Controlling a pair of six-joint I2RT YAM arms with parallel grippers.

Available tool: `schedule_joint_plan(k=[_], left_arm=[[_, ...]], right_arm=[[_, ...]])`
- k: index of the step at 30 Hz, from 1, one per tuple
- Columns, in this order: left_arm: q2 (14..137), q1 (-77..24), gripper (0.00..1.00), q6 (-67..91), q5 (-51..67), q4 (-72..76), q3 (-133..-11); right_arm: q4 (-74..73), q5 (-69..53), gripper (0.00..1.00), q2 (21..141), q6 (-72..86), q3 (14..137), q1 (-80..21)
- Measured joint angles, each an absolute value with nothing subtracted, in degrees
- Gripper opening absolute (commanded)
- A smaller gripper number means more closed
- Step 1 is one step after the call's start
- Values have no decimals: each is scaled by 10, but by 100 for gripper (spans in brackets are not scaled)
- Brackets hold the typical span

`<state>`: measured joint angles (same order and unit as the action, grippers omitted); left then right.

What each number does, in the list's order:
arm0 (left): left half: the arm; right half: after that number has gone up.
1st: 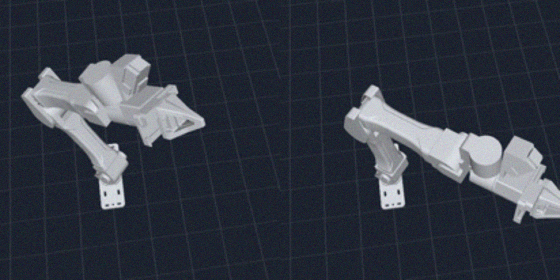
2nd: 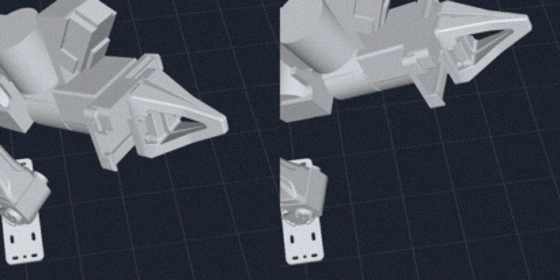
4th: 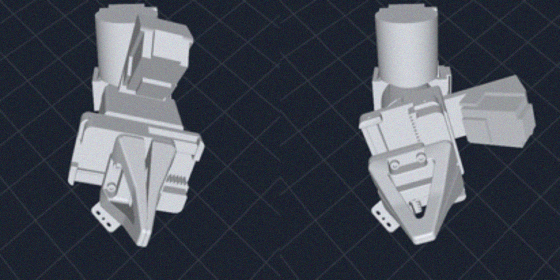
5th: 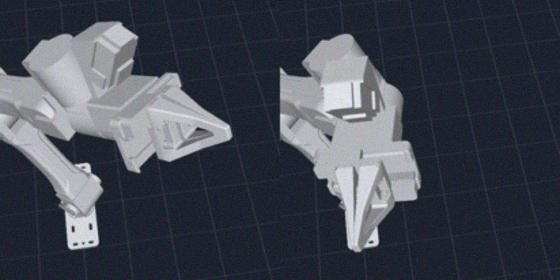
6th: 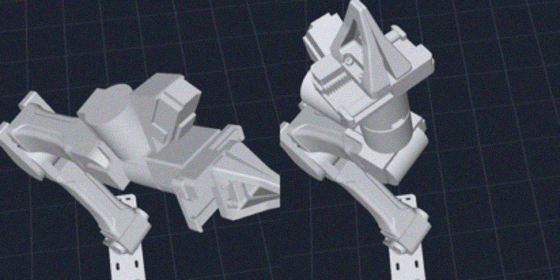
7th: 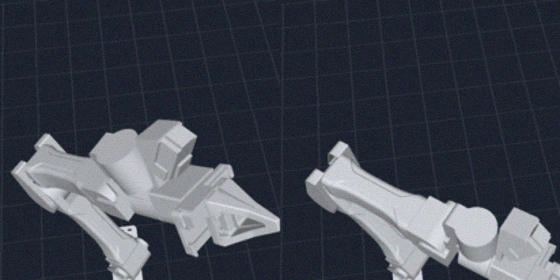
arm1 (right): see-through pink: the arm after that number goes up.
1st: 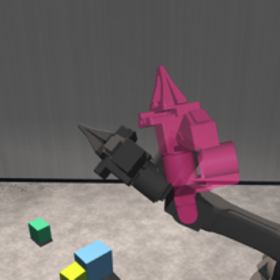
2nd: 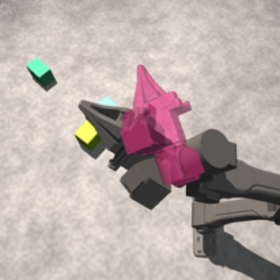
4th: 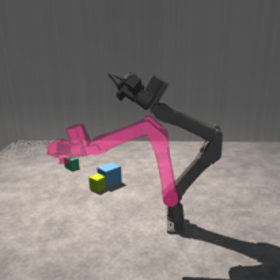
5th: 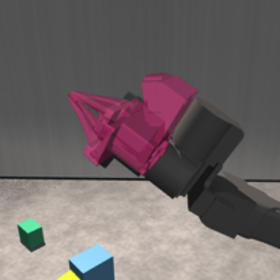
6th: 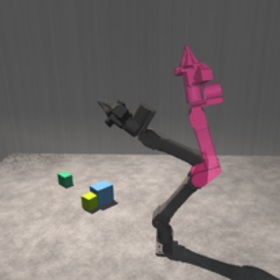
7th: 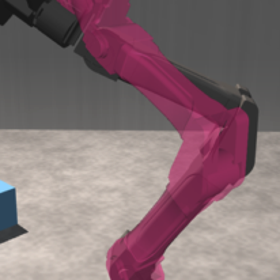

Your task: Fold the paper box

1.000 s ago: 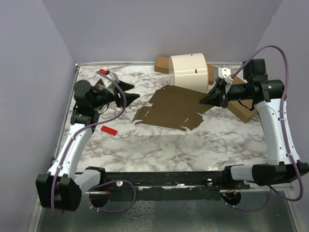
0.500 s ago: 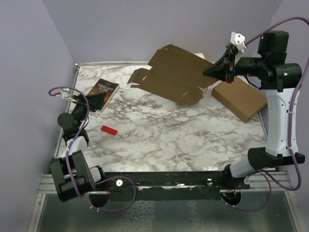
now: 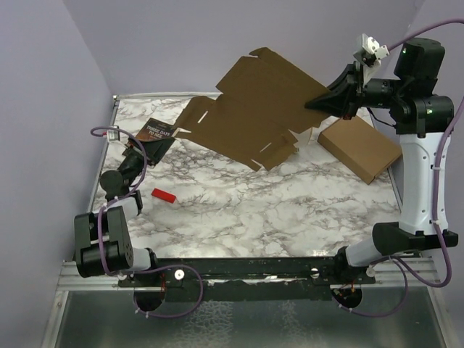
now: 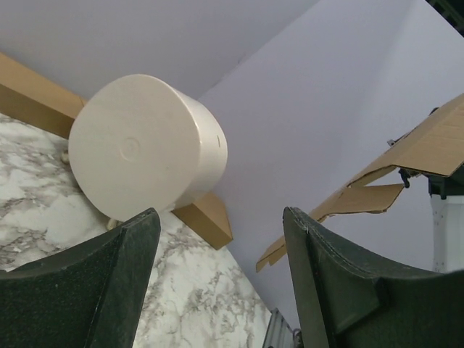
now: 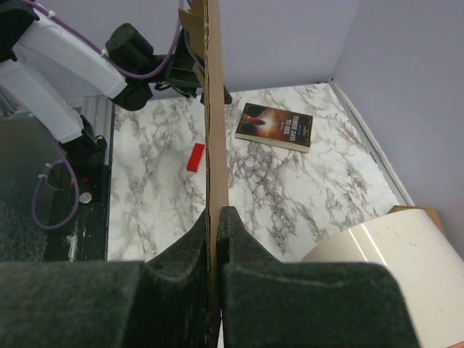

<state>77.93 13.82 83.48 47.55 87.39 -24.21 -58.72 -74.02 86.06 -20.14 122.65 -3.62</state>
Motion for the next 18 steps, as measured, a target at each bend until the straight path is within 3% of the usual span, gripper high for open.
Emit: schedule_joint_plan(k=[13,18], left_arm=[[753,115,64,862,476,875,-261],[753,115,66,871,475,875,-261]], right_arm=[[-560,-783,1,842,-168,1198,-31],[-556,-791,1,835,-165,1190,-29]])
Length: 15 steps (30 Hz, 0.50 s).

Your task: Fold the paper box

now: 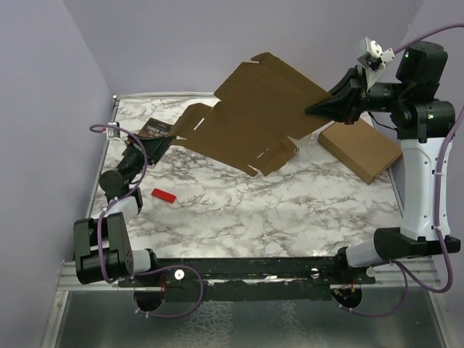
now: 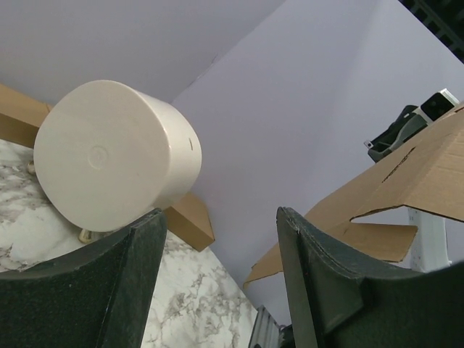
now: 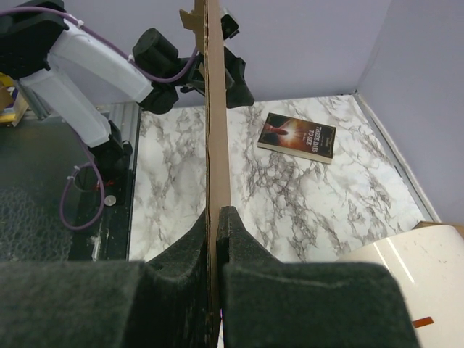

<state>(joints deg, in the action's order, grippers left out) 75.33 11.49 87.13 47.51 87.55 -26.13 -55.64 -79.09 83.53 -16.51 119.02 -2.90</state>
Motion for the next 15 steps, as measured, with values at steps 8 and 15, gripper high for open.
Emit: schedule_joint_plan(k=[8,15], left_arm=[[717,115,70,878,485,876,-276],[695,111,69,878,500,877,-275]], right_arm=[[-556,-791,1,831,-164,1187,-29],[-556,-791,1,831,-163,1187,-28]])
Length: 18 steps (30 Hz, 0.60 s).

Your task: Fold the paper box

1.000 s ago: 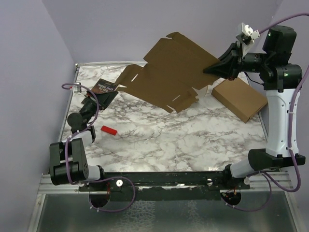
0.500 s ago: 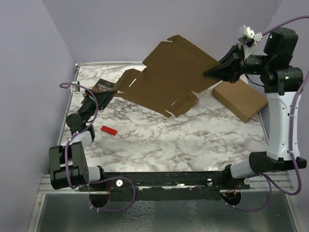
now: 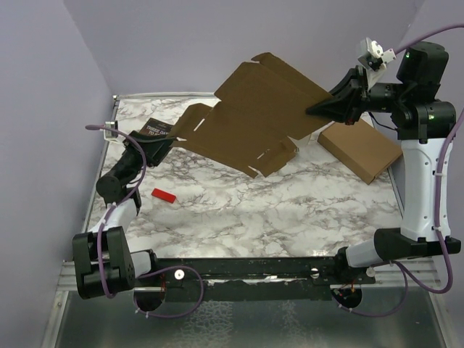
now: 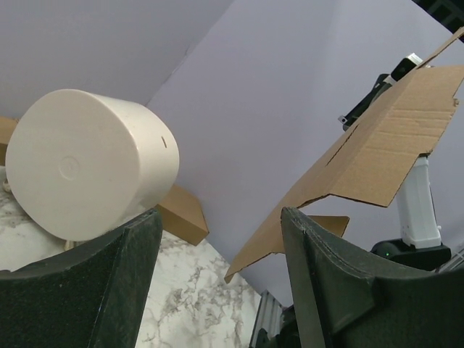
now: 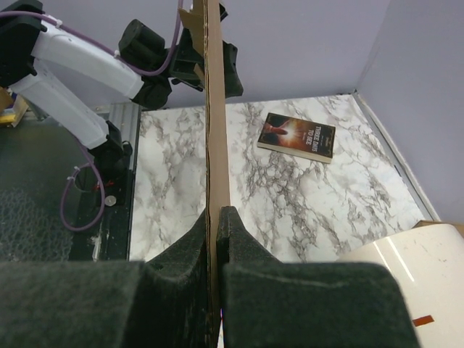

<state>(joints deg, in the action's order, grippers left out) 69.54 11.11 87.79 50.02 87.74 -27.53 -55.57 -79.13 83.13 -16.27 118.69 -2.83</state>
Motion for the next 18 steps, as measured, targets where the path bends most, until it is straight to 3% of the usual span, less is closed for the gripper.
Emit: schedule_joint_plan(k=[18], left_arm=[[642,98,71,877,532,878,-260]], right_arm=[[-556,-789,1,831,-163,1187,-22]])
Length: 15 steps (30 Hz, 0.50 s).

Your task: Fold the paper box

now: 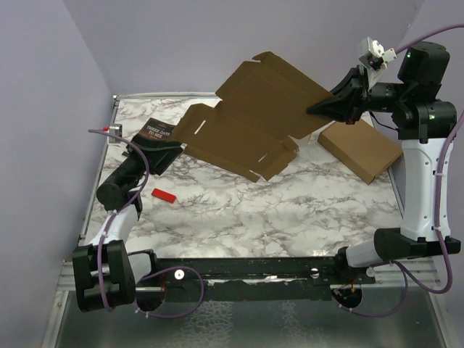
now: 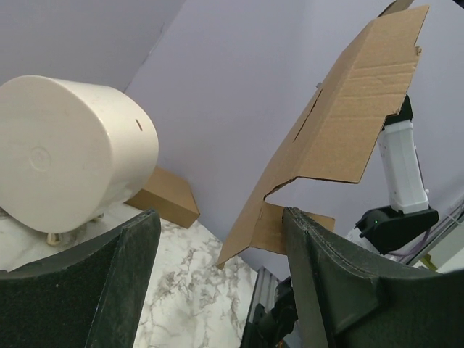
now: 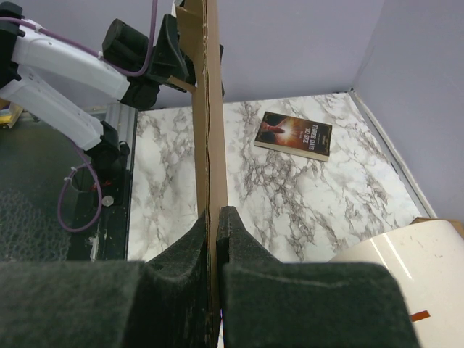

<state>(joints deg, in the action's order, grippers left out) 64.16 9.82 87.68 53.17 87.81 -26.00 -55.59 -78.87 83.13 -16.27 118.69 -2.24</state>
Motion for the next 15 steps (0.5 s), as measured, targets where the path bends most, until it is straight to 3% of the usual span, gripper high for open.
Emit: schedule_joint_plan(k=[8,15], left_arm=[[641,79,70,873,547,878,-260],[642,70,57,868,553,879,-260]], right_arm=[[-556,-789,1,831,-163,1187,-22],[-556,-789,1,832,-163,1187,-21]])
